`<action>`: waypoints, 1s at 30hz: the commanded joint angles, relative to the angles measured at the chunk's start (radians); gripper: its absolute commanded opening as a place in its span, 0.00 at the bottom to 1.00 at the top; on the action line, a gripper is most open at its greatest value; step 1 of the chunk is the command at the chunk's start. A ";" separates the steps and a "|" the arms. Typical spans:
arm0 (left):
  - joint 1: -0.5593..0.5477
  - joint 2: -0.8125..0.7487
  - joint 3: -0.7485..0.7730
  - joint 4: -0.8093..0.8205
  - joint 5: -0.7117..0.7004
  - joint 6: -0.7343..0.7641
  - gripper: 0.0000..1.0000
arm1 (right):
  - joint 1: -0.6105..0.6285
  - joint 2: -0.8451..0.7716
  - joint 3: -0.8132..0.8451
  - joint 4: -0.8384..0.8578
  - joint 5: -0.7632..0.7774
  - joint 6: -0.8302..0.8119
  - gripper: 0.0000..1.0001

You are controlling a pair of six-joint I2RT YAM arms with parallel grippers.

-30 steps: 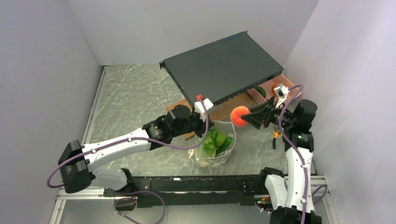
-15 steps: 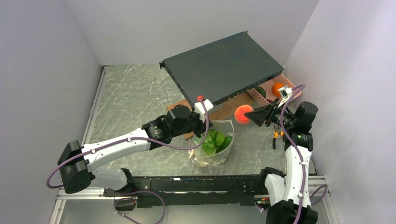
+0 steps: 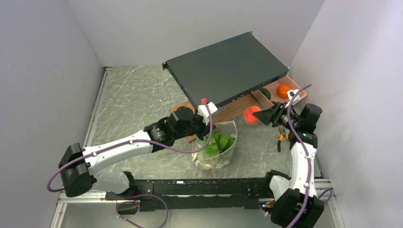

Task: Open the zip-top bag and remove the fake food
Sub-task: Place the fake fruit in the bin.

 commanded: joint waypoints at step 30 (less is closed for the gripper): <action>0.008 0.026 0.025 -0.008 0.025 0.027 0.00 | -0.011 0.357 0.148 0.205 0.493 0.282 0.00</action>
